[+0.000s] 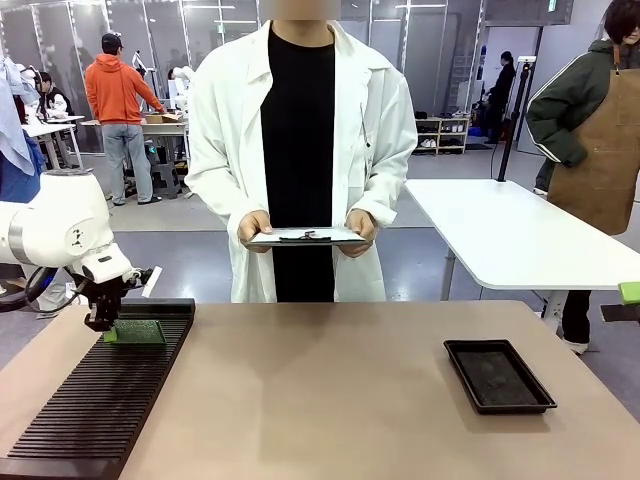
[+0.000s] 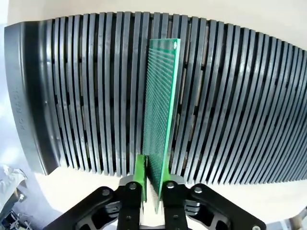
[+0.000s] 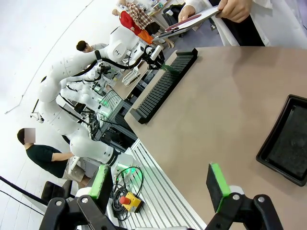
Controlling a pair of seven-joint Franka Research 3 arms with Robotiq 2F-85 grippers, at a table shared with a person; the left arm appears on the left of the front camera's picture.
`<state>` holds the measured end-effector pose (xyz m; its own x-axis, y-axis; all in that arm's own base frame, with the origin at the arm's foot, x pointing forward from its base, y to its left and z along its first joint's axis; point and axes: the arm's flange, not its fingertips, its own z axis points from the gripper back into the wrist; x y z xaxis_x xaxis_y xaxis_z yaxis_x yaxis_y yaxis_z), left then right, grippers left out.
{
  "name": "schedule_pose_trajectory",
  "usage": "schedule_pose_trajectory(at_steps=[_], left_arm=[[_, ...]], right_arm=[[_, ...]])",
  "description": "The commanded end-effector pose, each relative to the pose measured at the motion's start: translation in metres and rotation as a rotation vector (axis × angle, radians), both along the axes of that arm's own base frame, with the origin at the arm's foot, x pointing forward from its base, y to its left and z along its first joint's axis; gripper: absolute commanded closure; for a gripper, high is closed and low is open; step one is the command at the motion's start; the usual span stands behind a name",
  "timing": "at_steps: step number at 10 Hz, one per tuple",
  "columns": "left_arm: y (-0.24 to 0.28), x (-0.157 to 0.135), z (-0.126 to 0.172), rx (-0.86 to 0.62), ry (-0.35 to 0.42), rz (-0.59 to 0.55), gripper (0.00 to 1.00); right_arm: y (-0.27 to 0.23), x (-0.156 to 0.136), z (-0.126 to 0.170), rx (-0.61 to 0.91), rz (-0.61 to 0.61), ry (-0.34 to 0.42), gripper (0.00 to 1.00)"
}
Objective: Inspect the PCB.
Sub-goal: Pick up the Blank PCB and present it to the human.
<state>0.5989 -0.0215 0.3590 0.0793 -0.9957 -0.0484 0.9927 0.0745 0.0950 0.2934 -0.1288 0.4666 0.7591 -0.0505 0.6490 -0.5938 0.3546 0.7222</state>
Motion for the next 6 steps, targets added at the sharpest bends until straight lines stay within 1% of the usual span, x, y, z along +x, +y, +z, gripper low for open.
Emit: schedule_pose_trajectory(at_steps=[1,3,4,5,6], left_arm=[[-0.001,0.005,0.003,-0.015,0.026,0.012,1.00],[0.001,0.001,0.007,-0.040,0.037,0.006,1.00],[0.002,0.000,0.010,-0.054,0.056,0.014,1.00],[0.004,-0.002,0.020,-0.062,0.067,0.060,1.00],[0.008,-0.008,0.037,-0.124,0.075,0.108,1.00]], right_arm=[[0.000,0.002,0.001,0.008,0.005,-0.023,0.00],[0.000,0.002,0.001,0.008,0.005,-0.023,0.00],[0.000,0.002,0.001,0.008,0.005,-0.023,0.00],[0.000,0.002,0.001,0.008,0.005,-0.023,0.00],[0.000,0.002,0.001,0.008,0.005,-0.023,0.00]])
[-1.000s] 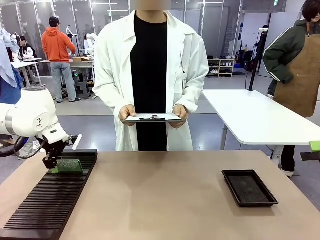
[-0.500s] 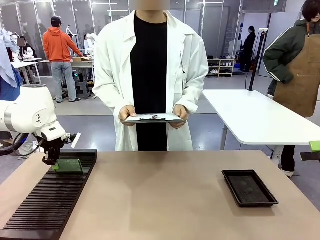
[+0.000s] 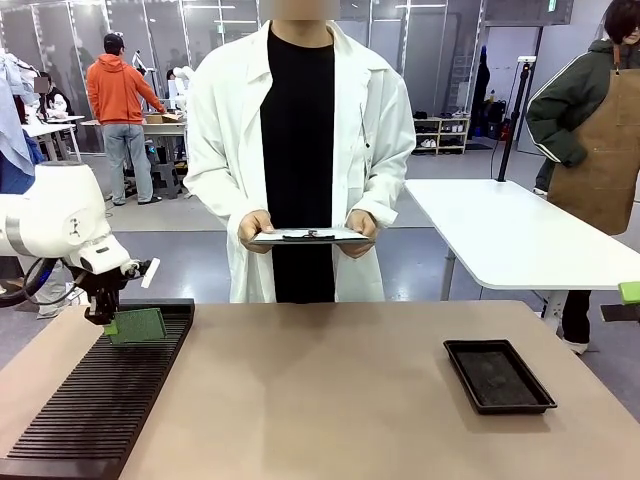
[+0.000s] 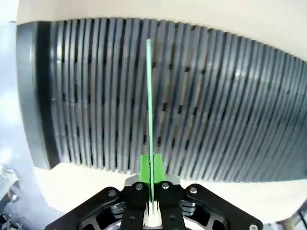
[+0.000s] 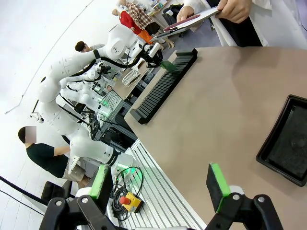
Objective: Inspect the PCB.
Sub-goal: Pick up the Blank PCB and present it to the human.
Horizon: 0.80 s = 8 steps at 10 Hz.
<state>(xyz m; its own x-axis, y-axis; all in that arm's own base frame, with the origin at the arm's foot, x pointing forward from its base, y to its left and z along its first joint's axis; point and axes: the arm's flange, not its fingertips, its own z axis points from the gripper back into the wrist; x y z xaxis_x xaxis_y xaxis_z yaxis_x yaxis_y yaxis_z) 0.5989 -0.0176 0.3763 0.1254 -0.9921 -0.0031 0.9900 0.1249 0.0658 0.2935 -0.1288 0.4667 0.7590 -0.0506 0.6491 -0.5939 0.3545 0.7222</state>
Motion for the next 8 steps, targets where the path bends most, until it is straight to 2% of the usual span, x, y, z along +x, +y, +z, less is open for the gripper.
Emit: schedule_pose_trajectory(at_steps=[1,3,5,6,8], left_arm=[[0.009,-0.018,0.040,-0.113,0.027,0.101,1.00],[0.023,-0.044,0.076,-0.187,0.003,0.156,1.00],[0.037,-0.062,0.086,-0.290,0.059,0.177,1.00],[0.049,-0.069,0.086,-0.430,0.100,0.218,1.00],[0.065,-0.083,0.069,-0.728,0.234,0.318,1.00]], right_arm=[[0.000,0.002,0.001,0.008,0.005,-0.022,0.00],[0.000,0.002,0.001,0.008,0.005,-0.022,0.00],[0.000,0.002,0.001,0.008,0.005,-0.022,0.00],[0.000,0.002,0.001,0.008,0.005,-0.022,0.00],[0.000,0.002,0.001,0.008,0.005,-0.022,0.00]])
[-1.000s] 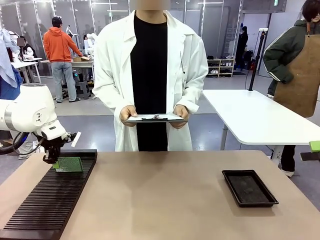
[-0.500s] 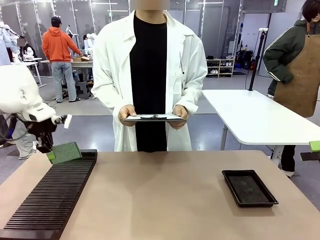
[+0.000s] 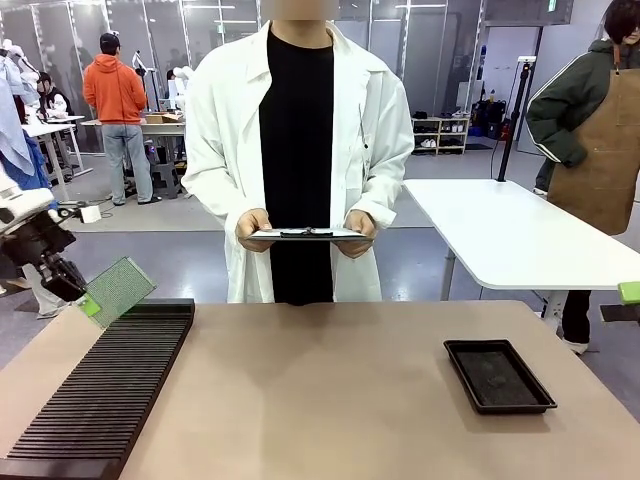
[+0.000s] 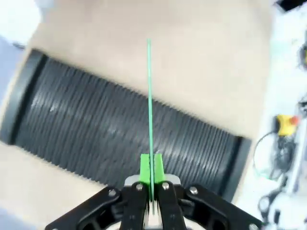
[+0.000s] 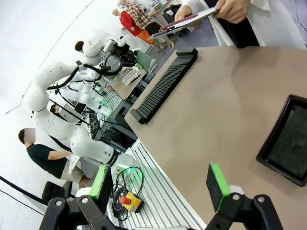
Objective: Inspect the PCB.
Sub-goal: Pick up the Blank PCB and present it to the human.
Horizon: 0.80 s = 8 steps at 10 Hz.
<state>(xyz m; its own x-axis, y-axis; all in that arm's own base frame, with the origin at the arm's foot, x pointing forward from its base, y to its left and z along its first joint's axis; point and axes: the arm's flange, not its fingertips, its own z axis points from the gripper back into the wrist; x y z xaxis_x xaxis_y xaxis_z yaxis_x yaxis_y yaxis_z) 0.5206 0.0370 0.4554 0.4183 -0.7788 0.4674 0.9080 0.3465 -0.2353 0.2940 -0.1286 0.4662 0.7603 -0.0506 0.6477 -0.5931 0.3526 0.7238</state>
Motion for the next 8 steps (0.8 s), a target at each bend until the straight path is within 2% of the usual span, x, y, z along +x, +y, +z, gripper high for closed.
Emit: schedule_pose_trajectory(at_steps=[1,2,3,4,5,6,8], left_arm=[[0.010,-0.011,-0.020,-0.319,0.083,0.077,1.00],[0.003,-0.018,-0.031,-0.428,0.121,0.152,1.00],[-0.001,-0.024,-0.036,-0.473,0.136,0.194,1.00],[0.001,-0.028,-0.037,-0.455,0.165,0.185,1.00],[-0.001,-0.032,-0.034,-0.391,0.147,0.144,1.00],[0.002,-0.024,-0.042,-0.444,0.149,0.160,1.00],[0.002,-0.024,-0.042,-0.444,0.149,0.160,1.00]], right_arm=[[0.000,0.001,0.001,0.006,0.004,-0.024,0.00],[0.000,0.001,0.001,0.006,0.004,-0.024,0.00],[0.000,0.001,0.001,0.006,0.004,-0.024,0.00],[0.000,0.001,0.001,0.006,0.004,-0.024,0.00],[0.000,0.001,0.001,0.006,0.004,-0.024,0.00],[0.000,0.001,0.001,0.006,0.004,-0.024,0.00],[0.000,0.001,0.001,0.006,0.004,-0.024,0.00]])
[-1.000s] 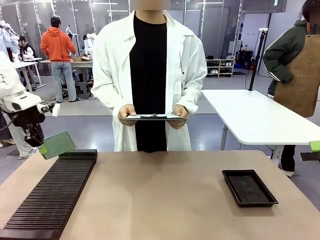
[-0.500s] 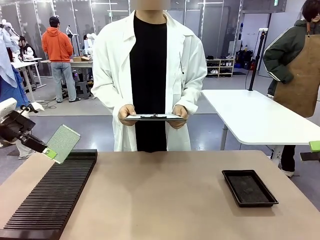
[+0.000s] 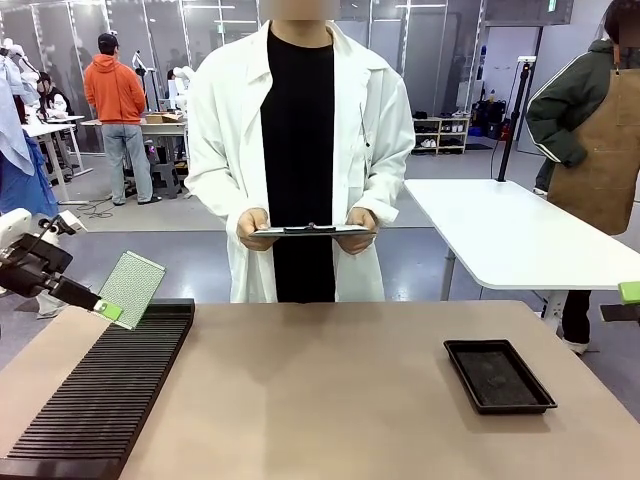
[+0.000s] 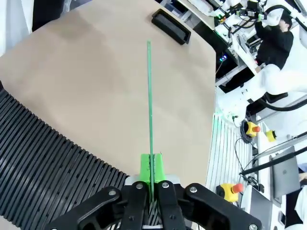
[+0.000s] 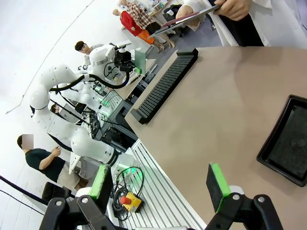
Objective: Inspect the PCB.
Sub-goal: Pick up the Blank PCB and present it to the human.
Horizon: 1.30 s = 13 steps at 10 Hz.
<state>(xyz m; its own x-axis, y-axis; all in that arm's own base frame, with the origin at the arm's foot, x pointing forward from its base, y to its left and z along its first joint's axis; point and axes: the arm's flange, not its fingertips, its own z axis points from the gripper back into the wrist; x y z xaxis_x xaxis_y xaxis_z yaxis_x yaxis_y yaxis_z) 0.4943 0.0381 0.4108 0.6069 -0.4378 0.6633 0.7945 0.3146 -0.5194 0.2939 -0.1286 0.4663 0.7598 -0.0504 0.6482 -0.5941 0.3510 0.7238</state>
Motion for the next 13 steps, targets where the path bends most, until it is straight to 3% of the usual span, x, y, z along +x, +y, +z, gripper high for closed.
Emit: schedule_pose_trajectory(at_steps=[1,2,3,4,7,11,13], left_arm=[[0.001,0.002,0.002,0.001,-0.004,0.000,1.00],[0.000,0.000,0.000,0.000,0.000,0.000,0.97],[-0.005,0.014,0.000,-0.146,0.085,0.008,0.97],[-0.020,0.027,-0.009,-0.252,0.246,0.035,0.97],[-0.075,0.038,-0.031,-0.530,0.575,0.085,0.97],[-0.124,0.044,-0.041,-0.480,0.722,0.255,0.97],[-0.135,0.050,-0.042,-0.474,0.730,0.234,0.97]], right_arm=[[-0.001,0.001,0.001,0.005,0.003,-0.023,0.00],[-0.001,0.001,0.001,0.005,0.003,-0.023,0.00],[-0.001,0.001,0.001,0.005,0.003,-0.023,0.00],[-0.001,0.001,0.001,0.005,0.003,-0.023,0.00],[-0.001,0.001,0.001,0.005,0.003,-0.023,0.00],[-0.001,0.001,0.001,0.005,0.003,-0.023,0.00],[-0.001,0.001,0.001,0.005,0.003,-0.023,0.00]])
